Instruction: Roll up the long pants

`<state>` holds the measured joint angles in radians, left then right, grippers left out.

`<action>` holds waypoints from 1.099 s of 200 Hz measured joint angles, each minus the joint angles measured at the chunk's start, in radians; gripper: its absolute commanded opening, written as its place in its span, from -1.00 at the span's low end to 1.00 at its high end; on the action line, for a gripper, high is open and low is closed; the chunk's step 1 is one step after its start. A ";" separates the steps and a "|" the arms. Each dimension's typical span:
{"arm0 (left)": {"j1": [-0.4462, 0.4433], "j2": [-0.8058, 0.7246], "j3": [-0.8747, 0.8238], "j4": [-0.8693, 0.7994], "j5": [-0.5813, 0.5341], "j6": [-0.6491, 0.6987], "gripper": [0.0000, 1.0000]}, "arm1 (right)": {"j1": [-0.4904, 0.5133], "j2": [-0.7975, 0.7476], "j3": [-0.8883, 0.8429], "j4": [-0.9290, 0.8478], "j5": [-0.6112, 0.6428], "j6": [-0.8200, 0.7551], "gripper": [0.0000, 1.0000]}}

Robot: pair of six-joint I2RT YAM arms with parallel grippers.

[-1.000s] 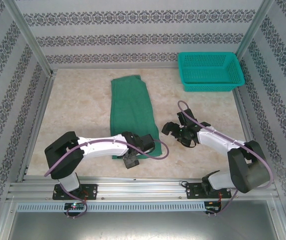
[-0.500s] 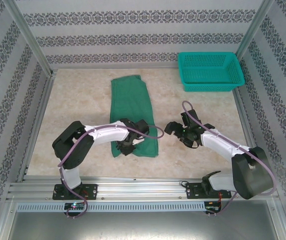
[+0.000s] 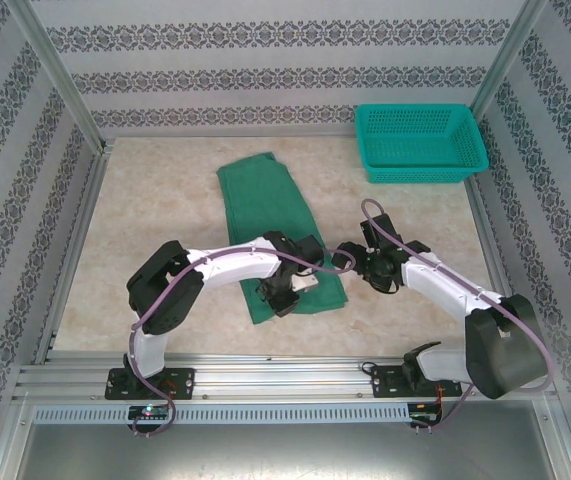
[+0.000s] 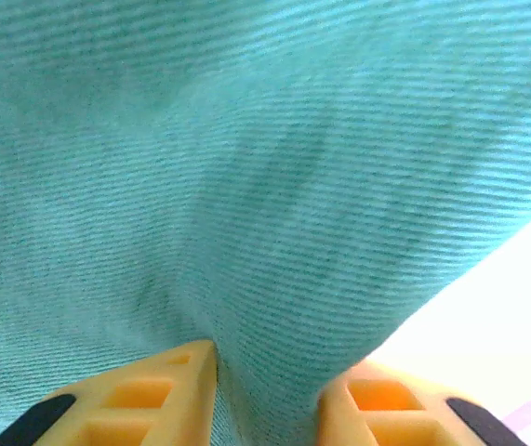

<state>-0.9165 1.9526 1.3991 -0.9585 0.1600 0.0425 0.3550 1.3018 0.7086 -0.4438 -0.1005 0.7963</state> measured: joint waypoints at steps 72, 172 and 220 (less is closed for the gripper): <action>-0.043 -0.037 -0.119 0.016 0.021 -0.022 -0.31 | -0.019 -0.045 0.003 -0.028 0.006 -0.010 0.95; -0.038 -0.039 -0.024 -0.003 0.068 -0.061 -1.00 | -0.019 -0.136 -0.037 -0.056 0.014 -0.009 0.83; 0.064 -0.015 0.043 -0.053 0.248 -0.063 -1.00 | -0.017 -0.219 -0.039 -0.073 0.014 -0.019 0.60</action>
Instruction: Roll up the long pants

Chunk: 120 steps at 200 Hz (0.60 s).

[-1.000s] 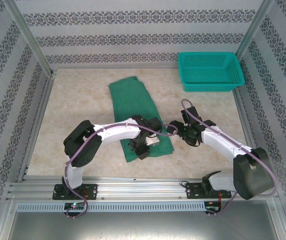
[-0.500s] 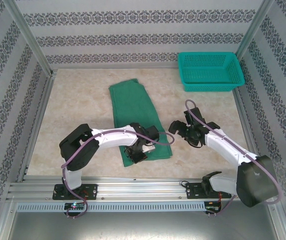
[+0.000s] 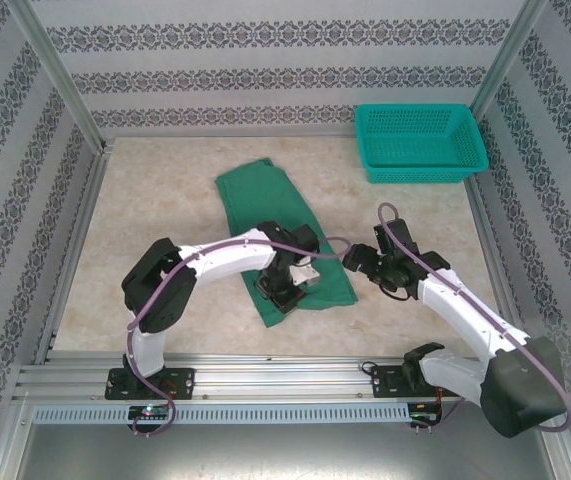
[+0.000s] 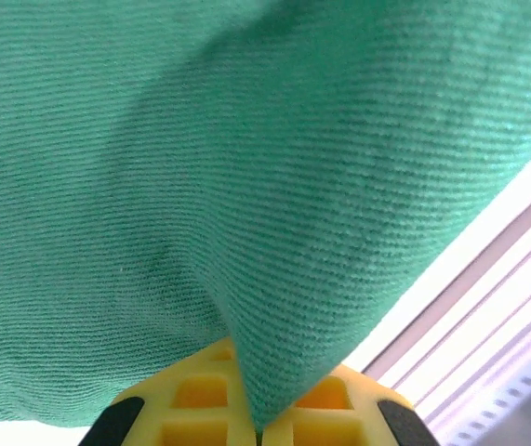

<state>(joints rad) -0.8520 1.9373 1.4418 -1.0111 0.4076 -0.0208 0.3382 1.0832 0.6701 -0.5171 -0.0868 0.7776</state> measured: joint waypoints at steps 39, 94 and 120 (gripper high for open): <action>0.120 0.058 0.089 -0.057 0.184 -0.011 -1.00 | 0.010 -0.057 0.009 -0.016 -0.012 -0.007 -0.30; 0.140 0.091 0.178 -0.145 0.247 -0.009 -1.00 | 0.044 -0.057 0.056 -0.037 -0.119 -0.023 0.74; 0.140 0.078 0.161 -0.154 0.241 -0.011 -1.00 | 0.059 -0.054 0.056 -0.058 -0.211 -0.021 0.81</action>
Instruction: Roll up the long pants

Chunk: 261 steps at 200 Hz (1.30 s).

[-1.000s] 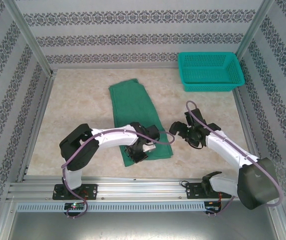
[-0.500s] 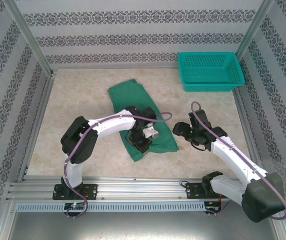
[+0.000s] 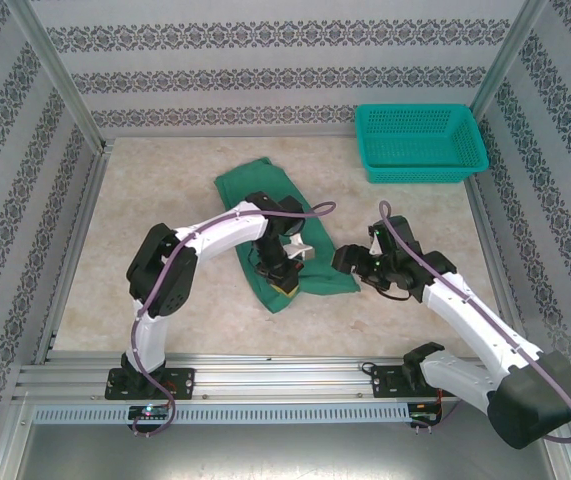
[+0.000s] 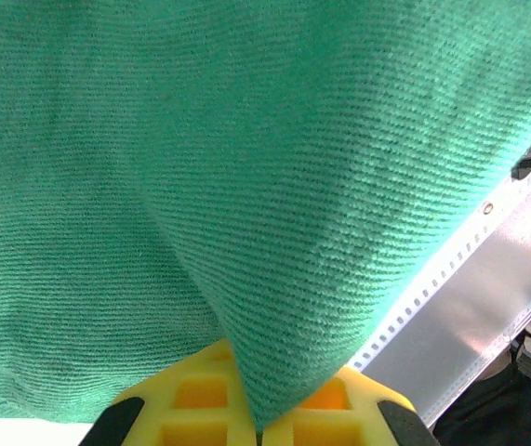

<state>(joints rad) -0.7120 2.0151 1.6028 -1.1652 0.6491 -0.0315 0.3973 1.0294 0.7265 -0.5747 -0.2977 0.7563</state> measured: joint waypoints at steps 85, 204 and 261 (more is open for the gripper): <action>0.000 -0.073 -0.157 0.062 -0.017 -0.060 -1.00 | 0.020 -0.045 -0.198 0.024 -0.097 0.134 0.77; -0.040 -0.113 -0.225 0.141 -0.013 -0.082 -1.00 | 0.020 0.115 -0.246 0.244 -0.067 0.292 -1.00; -0.041 -0.109 -0.230 0.180 0.030 -0.047 -1.00 | -0.066 0.132 -0.056 0.145 -0.040 0.231 -1.00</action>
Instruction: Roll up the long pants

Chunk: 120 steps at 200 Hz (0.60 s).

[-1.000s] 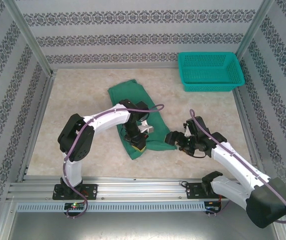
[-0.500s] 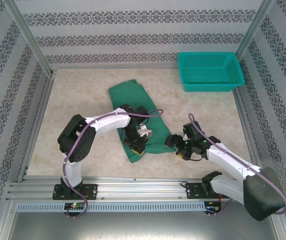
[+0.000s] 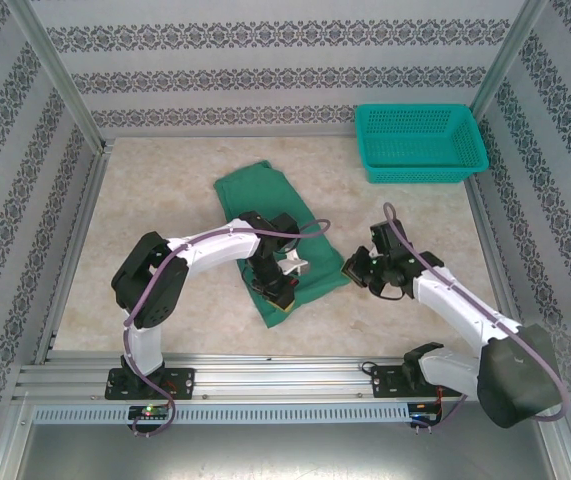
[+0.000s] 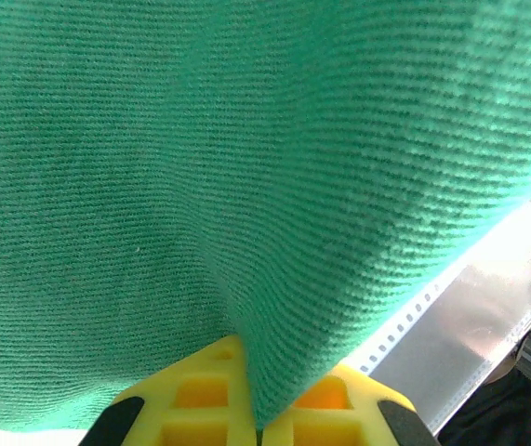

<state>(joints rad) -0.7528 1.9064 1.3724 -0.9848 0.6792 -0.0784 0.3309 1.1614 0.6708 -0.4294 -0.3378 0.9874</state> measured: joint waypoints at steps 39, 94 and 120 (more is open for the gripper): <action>0.005 0.004 0.015 0.002 0.001 0.026 -1.00 | -0.007 0.097 0.105 -0.045 -0.011 -0.038 -1.00; 0.083 0.060 0.135 -0.062 -0.011 0.053 -0.89 | -0.047 0.255 0.204 -0.046 0.014 -0.086 0.15; 0.126 0.099 0.179 -0.096 -0.056 0.060 -0.83 | -0.054 0.320 0.241 -0.025 0.028 -0.113 0.46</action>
<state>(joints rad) -0.6266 2.0056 1.5517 -1.0805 0.6228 -0.0189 0.2768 1.4815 0.9123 -0.4541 -0.3099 0.8742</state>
